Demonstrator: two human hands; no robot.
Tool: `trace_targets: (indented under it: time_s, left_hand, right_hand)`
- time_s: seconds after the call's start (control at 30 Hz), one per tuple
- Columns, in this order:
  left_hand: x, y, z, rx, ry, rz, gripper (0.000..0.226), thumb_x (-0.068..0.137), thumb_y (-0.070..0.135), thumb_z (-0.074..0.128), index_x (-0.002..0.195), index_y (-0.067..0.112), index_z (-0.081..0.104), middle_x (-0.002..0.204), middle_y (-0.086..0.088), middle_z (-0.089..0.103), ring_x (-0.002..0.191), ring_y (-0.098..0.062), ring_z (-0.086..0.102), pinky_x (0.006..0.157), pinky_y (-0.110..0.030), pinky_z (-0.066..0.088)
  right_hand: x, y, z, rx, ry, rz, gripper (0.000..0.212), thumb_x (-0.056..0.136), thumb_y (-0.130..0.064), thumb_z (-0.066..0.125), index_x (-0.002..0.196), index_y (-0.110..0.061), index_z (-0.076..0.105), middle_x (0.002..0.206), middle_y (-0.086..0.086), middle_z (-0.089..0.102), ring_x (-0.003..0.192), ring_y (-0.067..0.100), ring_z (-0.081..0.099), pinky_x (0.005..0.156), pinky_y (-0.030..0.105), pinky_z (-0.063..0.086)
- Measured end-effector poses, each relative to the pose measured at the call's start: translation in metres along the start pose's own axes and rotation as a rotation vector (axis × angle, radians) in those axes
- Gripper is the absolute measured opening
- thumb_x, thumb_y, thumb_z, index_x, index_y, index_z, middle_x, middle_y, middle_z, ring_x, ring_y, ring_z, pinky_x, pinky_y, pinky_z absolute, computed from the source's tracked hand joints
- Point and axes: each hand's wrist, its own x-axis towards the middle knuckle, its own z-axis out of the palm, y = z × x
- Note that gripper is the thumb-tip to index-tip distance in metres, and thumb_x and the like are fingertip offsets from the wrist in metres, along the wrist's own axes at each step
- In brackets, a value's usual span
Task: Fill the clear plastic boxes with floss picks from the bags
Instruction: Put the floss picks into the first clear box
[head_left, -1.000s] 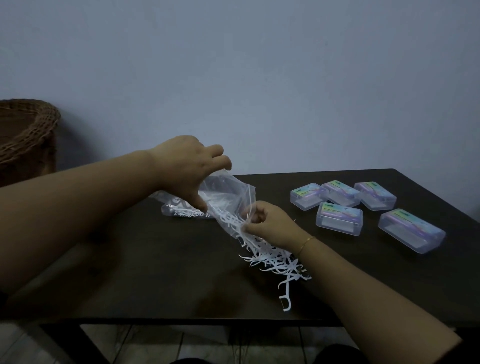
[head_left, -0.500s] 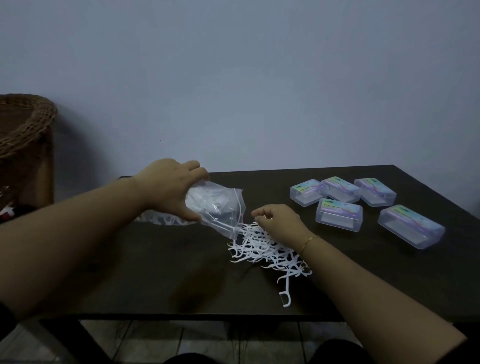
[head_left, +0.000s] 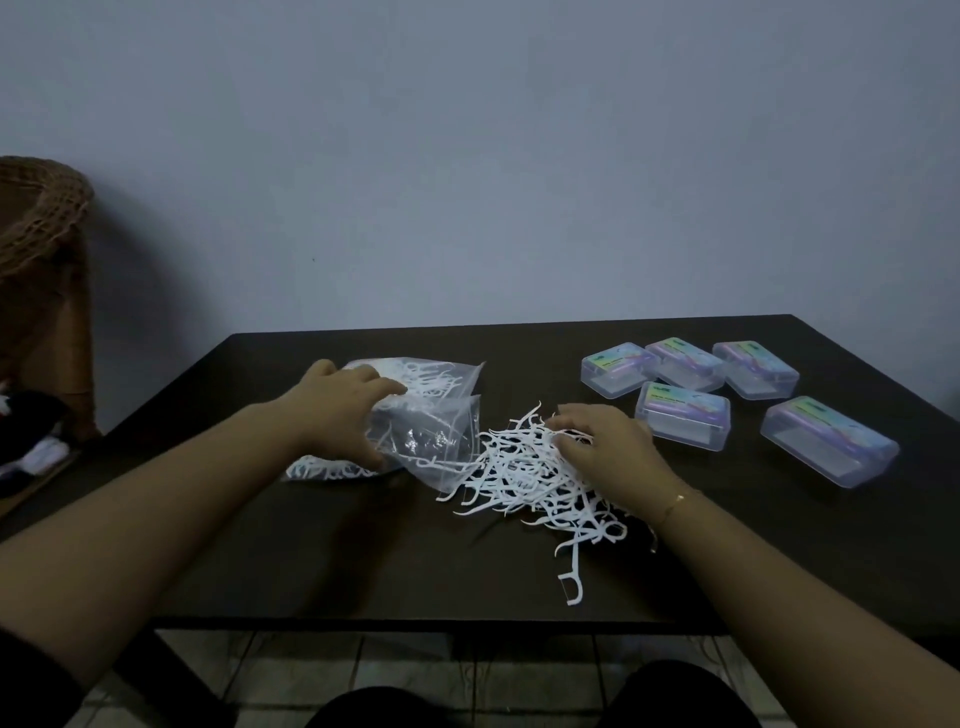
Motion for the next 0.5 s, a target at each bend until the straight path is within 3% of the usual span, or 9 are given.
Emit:
trace_targets:
  time_s: [0.17, 0.27, 0.4, 0.5]
  left_hand:
    - [0.001, 0.018, -0.013, -0.125, -0.059, -0.08, 0.109, 0.071, 0.057, 0.072, 0.15, 0.037, 0.001, 0.158, 0.004, 0.012, 0.144, -0.02, 0.015, 0.113, -0.047, 0.011]
    - [0.0, 0.04, -0.032, -0.251, -0.03, -0.061, 0.103, 0.075, 0.046, 0.07, 0.151, 0.038, 0.001, 0.159, 0.004, 0.006, 0.145, -0.02, 0.009, 0.114, -0.048, 0.007]
    - [-0.007, 0.086, -0.046, -0.402, 0.155, -0.042, 0.083, 0.082, 0.038, 0.063, 0.149, 0.038, 0.014, 0.159, 0.006, 0.009, 0.145, -0.016, 0.01, 0.116, -0.044, 0.006]
    - [-0.019, 0.138, -0.034, -0.488, 0.278, 0.074, 0.068, 0.092, 0.045, 0.05, 0.15, 0.034, 0.017, 0.159, 0.007, 0.011, 0.145, -0.013, 0.009, 0.118, -0.038, 0.007]
  right_hand:
    - [-0.016, 0.033, -0.018, -0.001, 0.034, 0.006, 0.029, 0.093, -0.03, 0.053, 0.12, -0.03, 0.062, 0.136, -0.007, 0.053, 0.128, 0.013, 0.042, 0.107, 0.051, 0.031]
    - [-0.025, 0.042, -0.03, 0.049, -0.011, -0.011, 0.03, 0.092, -0.031, 0.055, 0.121, -0.029, 0.061, 0.137, -0.006, 0.051, 0.128, 0.012, 0.042, 0.107, 0.049, 0.036]
    - [-0.036, 0.049, -0.036, 0.039, -0.109, -0.039, 0.036, 0.091, -0.039, 0.055, 0.126, -0.031, 0.057, 0.141, -0.008, 0.046, 0.131, 0.01, 0.038, 0.109, 0.049, 0.032]
    - [-0.042, 0.05, -0.032, -0.068, -0.137, -0.042, 0.039, 0.097, -0.04, 0.044, 0.135, -0.031, 0.049, 0.147, -0.009, 0.039, 0.135, 0.009, 0.031, 0.113, 0.044, 0.024]
